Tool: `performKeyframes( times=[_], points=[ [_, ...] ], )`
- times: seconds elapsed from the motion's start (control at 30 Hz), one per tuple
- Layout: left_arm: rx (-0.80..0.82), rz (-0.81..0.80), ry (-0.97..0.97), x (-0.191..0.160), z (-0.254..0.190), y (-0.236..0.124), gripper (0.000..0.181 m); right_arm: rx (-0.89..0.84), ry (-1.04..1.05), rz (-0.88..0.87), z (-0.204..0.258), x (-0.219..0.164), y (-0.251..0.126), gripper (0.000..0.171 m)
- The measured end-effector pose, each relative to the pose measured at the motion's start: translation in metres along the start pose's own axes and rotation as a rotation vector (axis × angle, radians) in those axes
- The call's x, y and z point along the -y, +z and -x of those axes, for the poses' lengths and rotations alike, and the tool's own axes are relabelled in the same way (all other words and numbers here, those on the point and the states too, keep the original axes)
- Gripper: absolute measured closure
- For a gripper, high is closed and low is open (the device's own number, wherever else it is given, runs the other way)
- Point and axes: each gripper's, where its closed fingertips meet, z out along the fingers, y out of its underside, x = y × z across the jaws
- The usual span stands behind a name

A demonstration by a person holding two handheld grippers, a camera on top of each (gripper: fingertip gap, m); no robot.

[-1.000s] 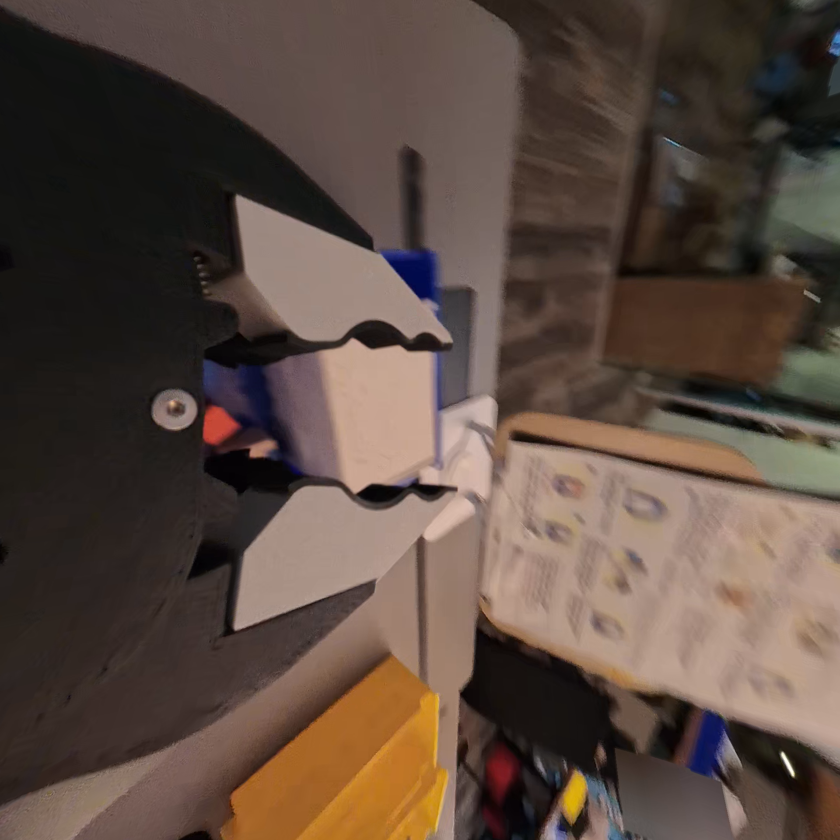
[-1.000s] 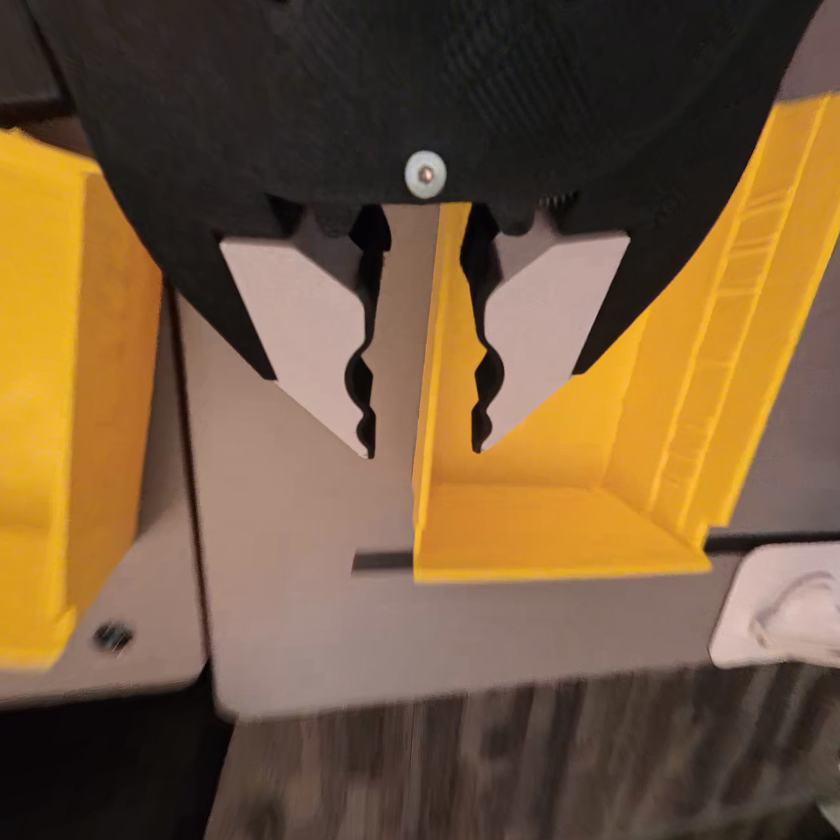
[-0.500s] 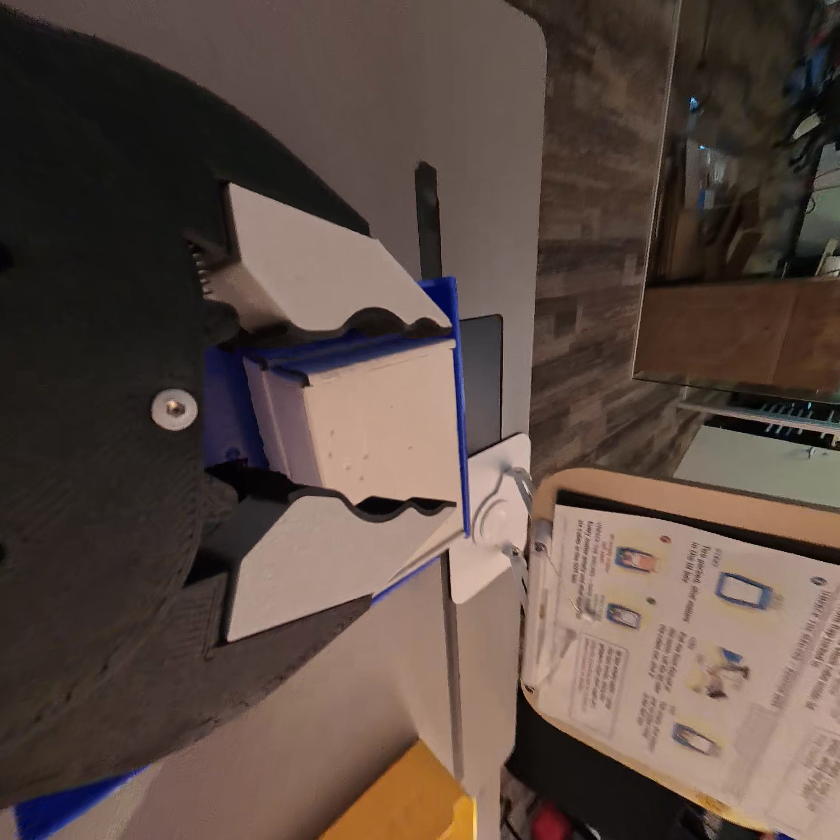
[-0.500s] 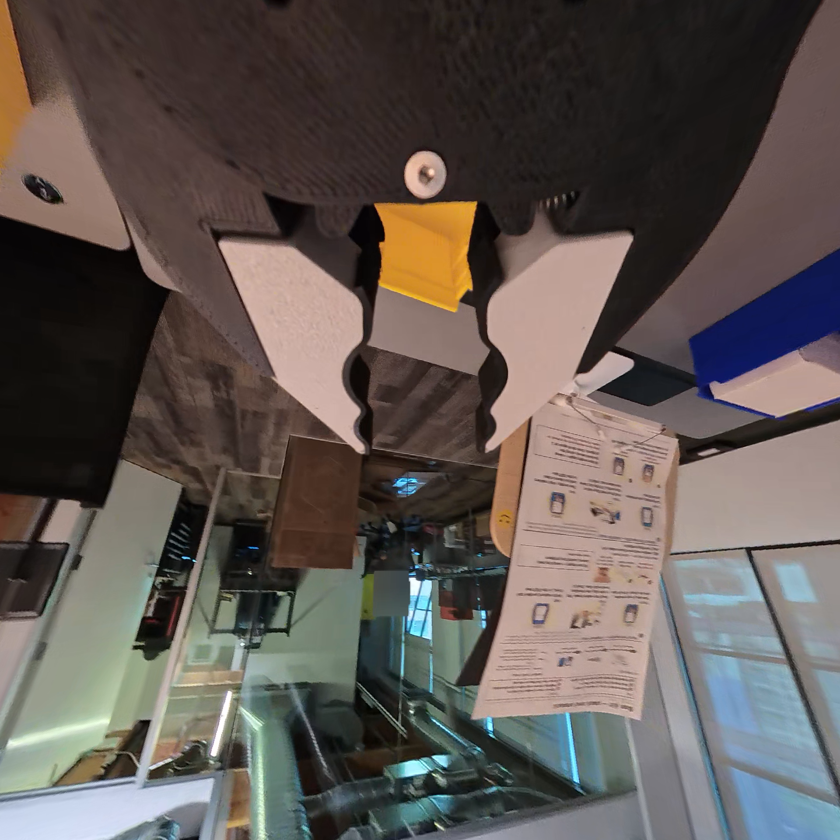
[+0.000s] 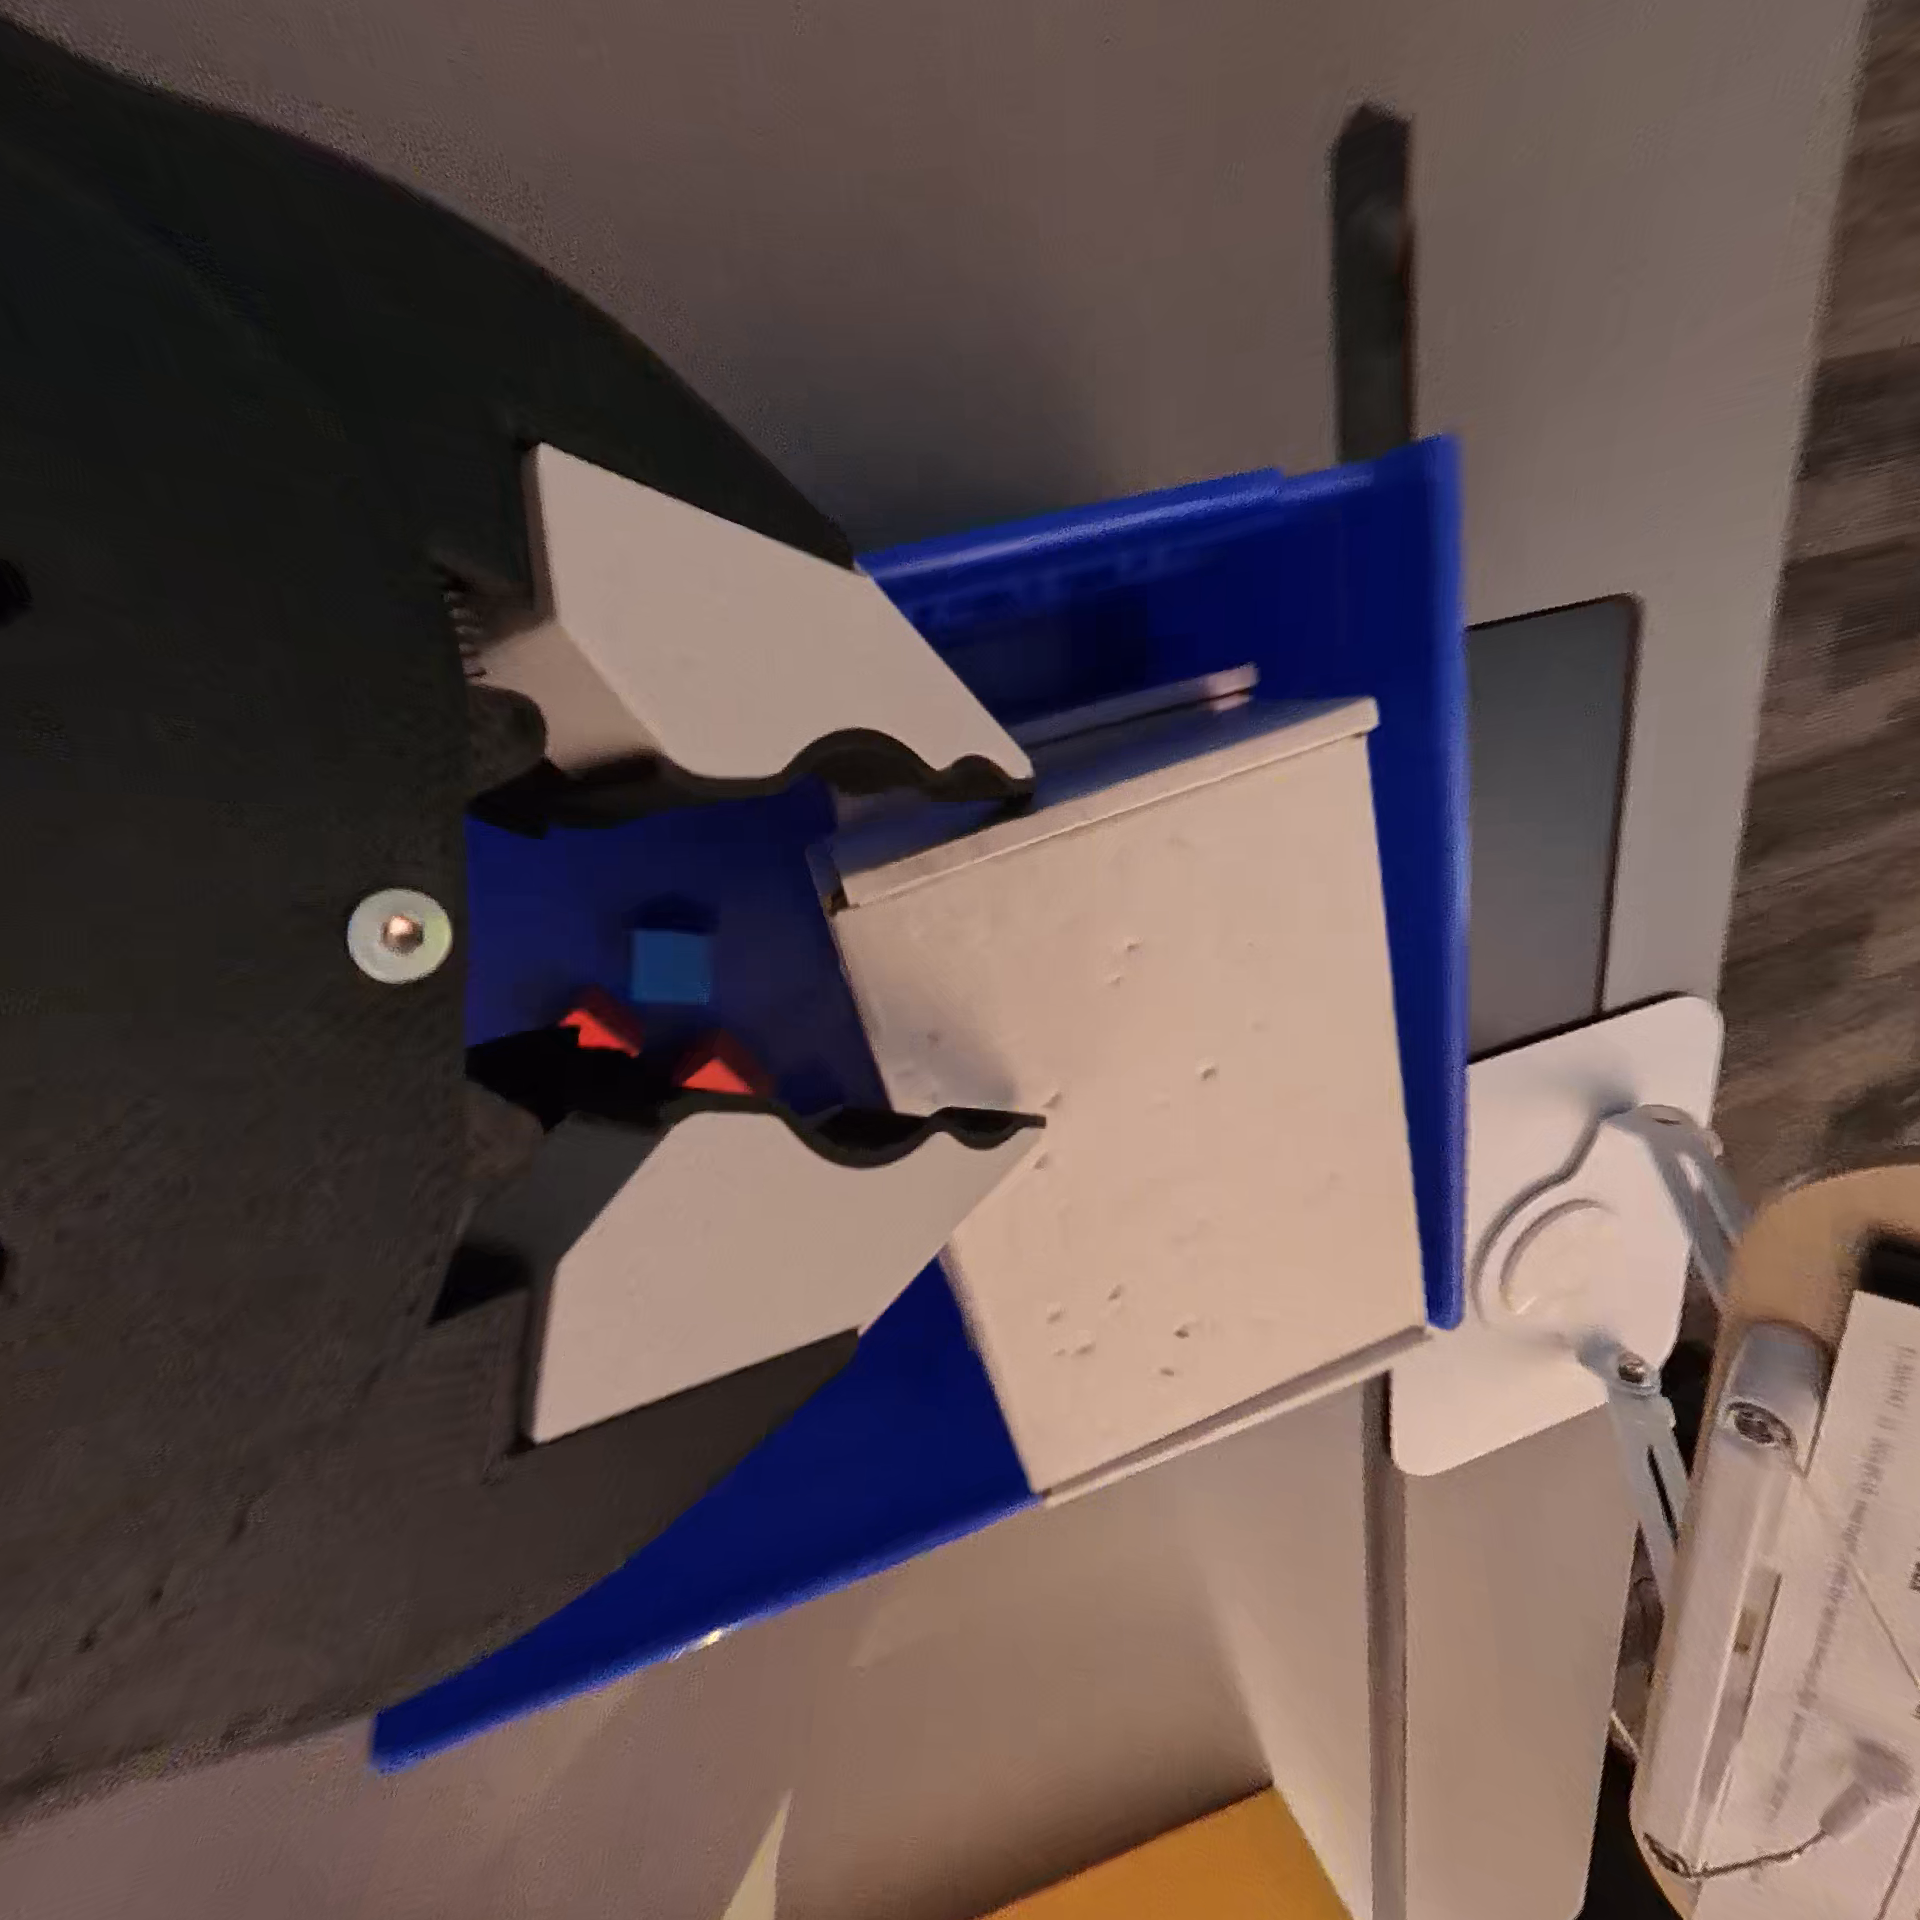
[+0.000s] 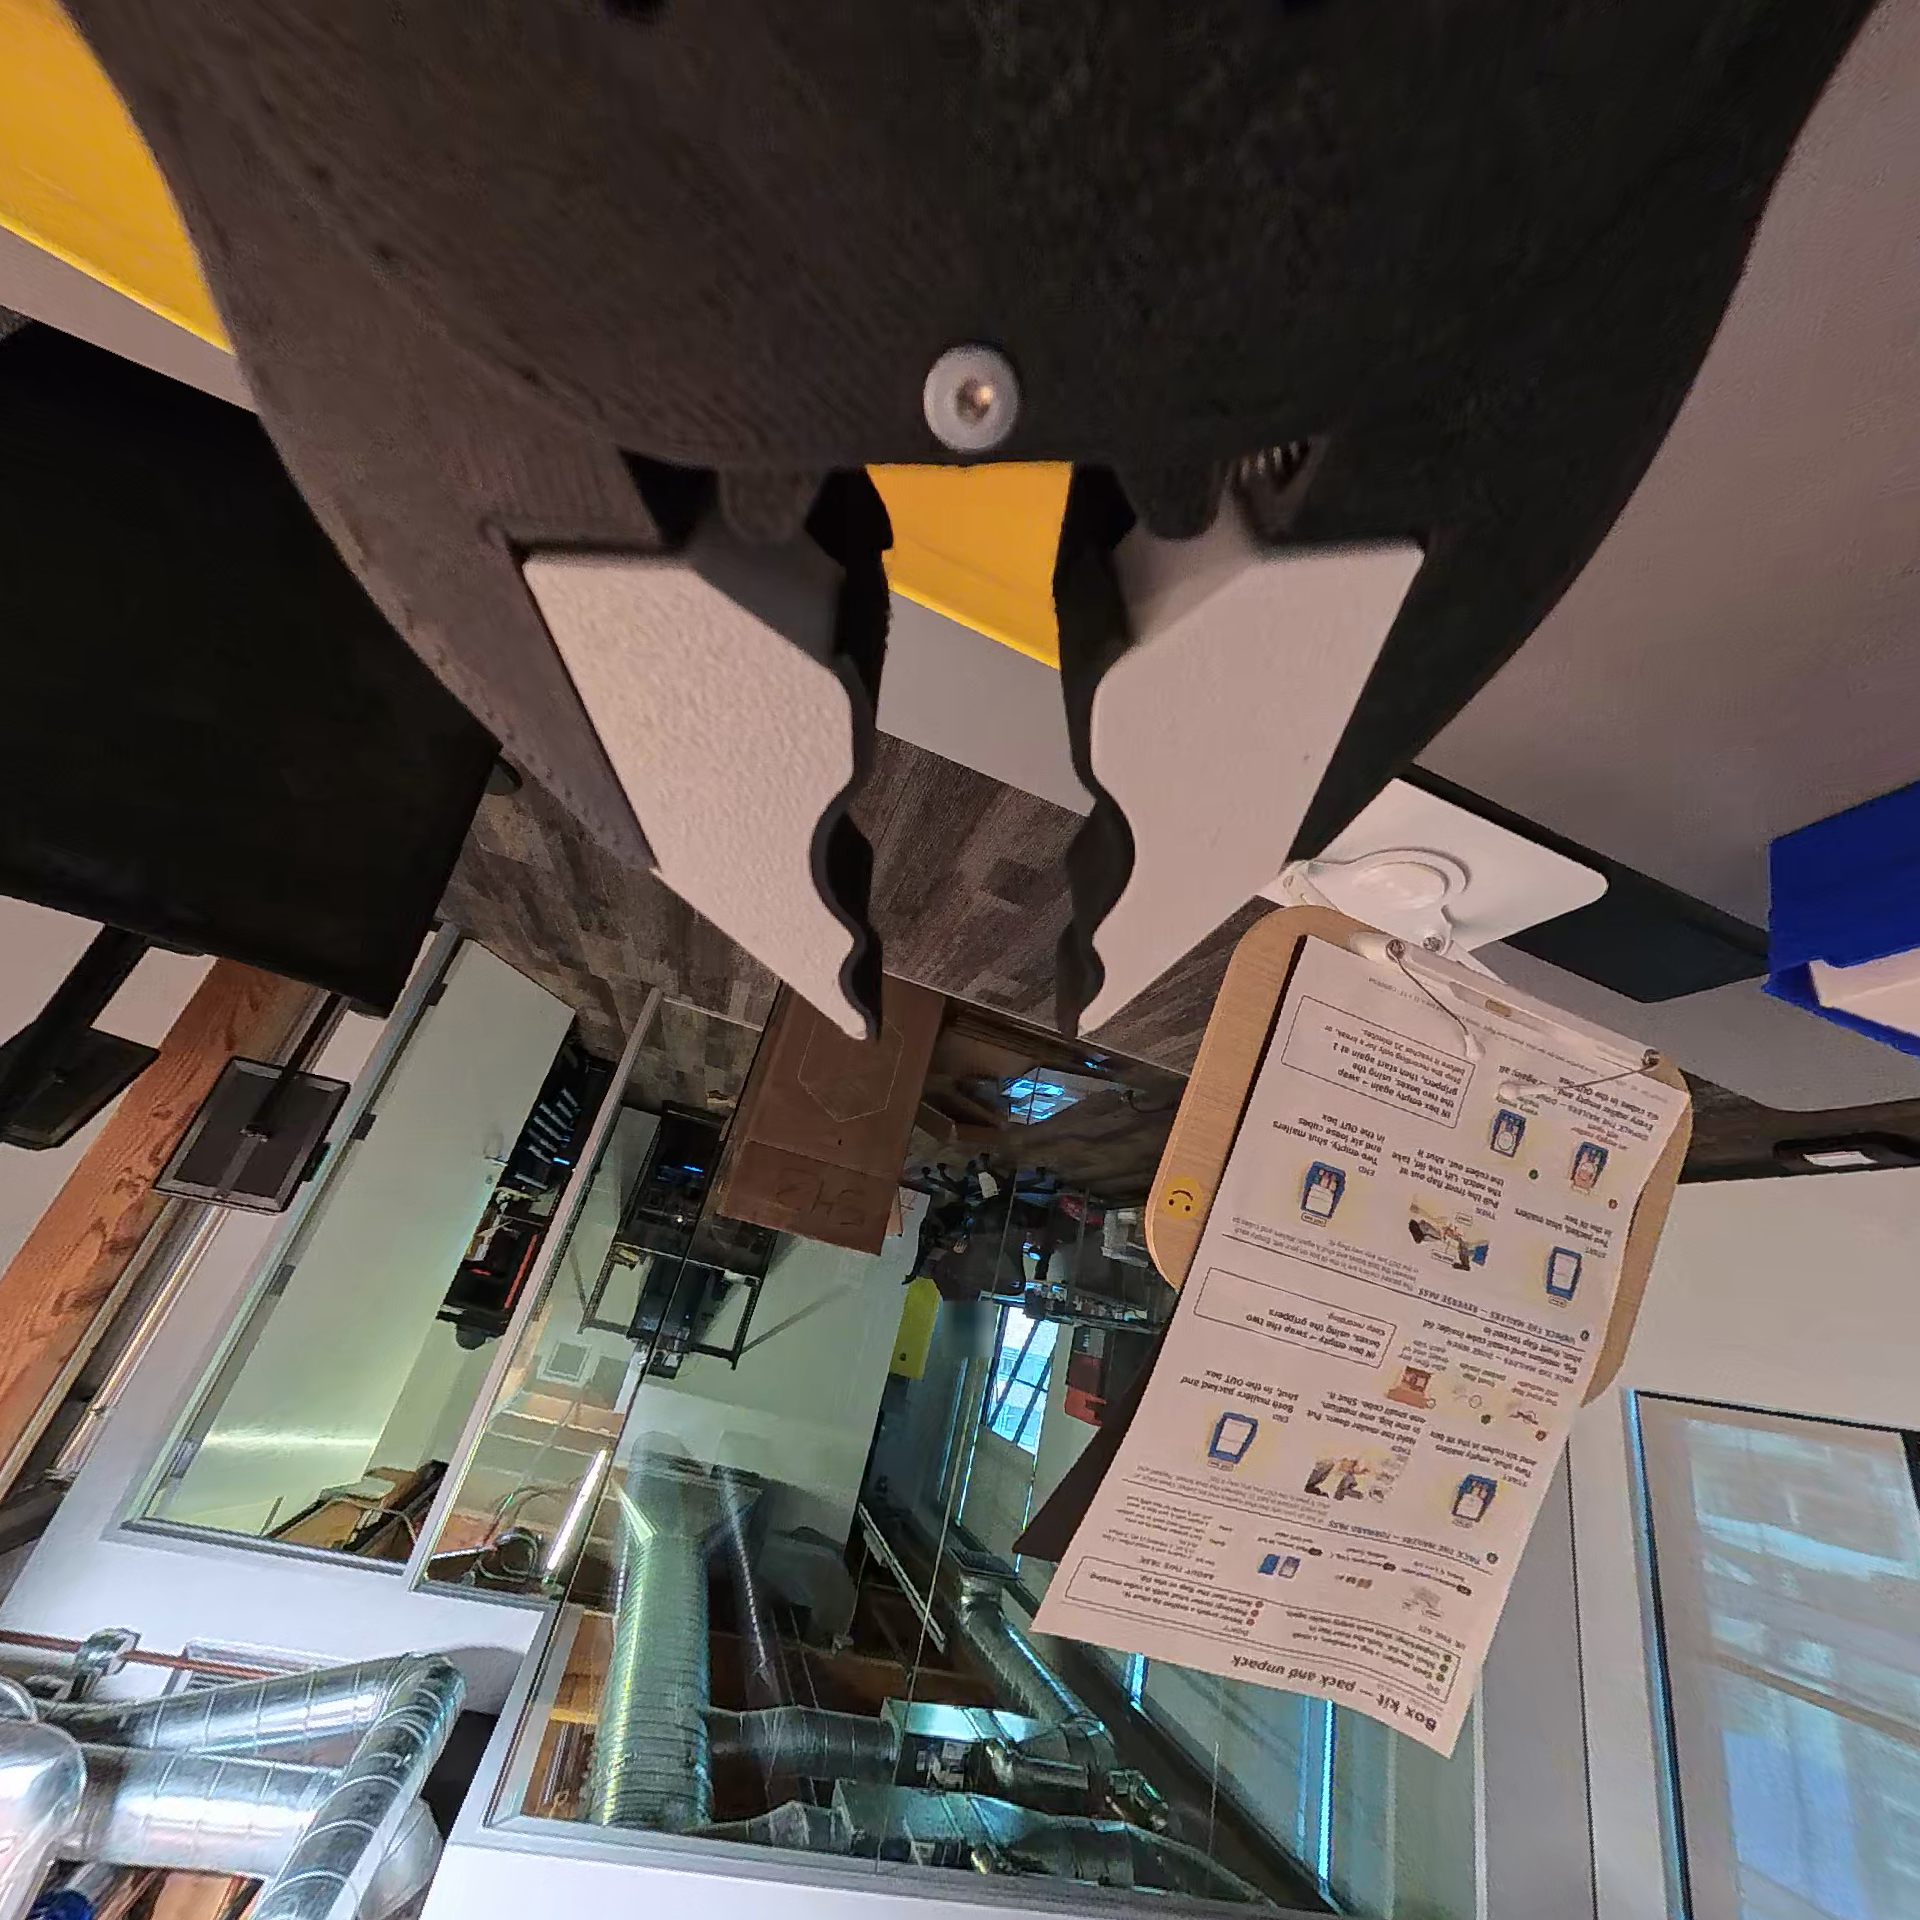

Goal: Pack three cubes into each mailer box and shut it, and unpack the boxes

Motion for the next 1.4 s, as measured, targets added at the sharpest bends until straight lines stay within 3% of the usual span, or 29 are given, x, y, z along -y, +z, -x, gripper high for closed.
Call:
performKeyframes(
  times=[0.03,0.27,0.37,0.47,0.53,0.63,0.67,0.73,0.97,1.07,1.3,1.4],
  points=[
    [-0.008,0.026,-0.022,-0.005,-0.001,-0.005,0.126,0.001,0.001,-0.001,0.0,0.0,0.0,0.138],
    [-0.081,0.202,-0.161,-0.044,-0.015,-0.048,0.136,-0.003,0.004,-0.002,-0.003,0.001,-0.003,0.138],
    [-0.081,0.071,-0.153,-0.018,-0.013,-0.06,0.121,-0.001,0.007,0.001,-0.003,0.0,-0.003,0.138],
    [-0.067,-0.137,0.122,0.022,-0.025,-0.061,0.079,0.007,0.005,0.01,0.0,-0.003,-0.001,0.138],
    [0.012,-0.161,0.357,0.027,-0.036,-0.047,0.043,0.01,-0.004,0.022,0.002,-0.005,0.001,0.138],
    [0.096,0.14,0.642,-0.019,-0.048,-0.011,0.043,0.016,-0.022,0.044,0.005,-0.009,0.004,0.138],
    [0.15,0.252,0.69,-0.032,-0.043,-0.003,0.035,0.019,-0.026,0.05,0.006,-0.01,0.004,0.138],
    [0.232,0.358,0.767,-0.045,-0.033,0.006,0.034,0.026,-0.032,0.062,0.007,-0.013,0.006,0.138],
    [0.307,0.404,0.816,-0.047,-0.015,0.018,0.03,0.042,-0.02,0.059,0.01,-0.013,0.007,0.138],
    [0.277,0.403,0.847,-0.05,-0.018,0.019,0.041,0.043,-0.029,0.07,0.011,-0.014,0.007,0.138],
    [0.319,0.408,0.858,-0.043,-0.02,-0.001,0.048,0.031,-0.053,0.118,0.008,-0.023,0.009,0.138],
    [0.38,0.37,0.845,-0.028,-0.025,-0.019,0.048,-0.075,-0.094,0.257,-0.018,-0.046,0.002,0.137]
  ],
)
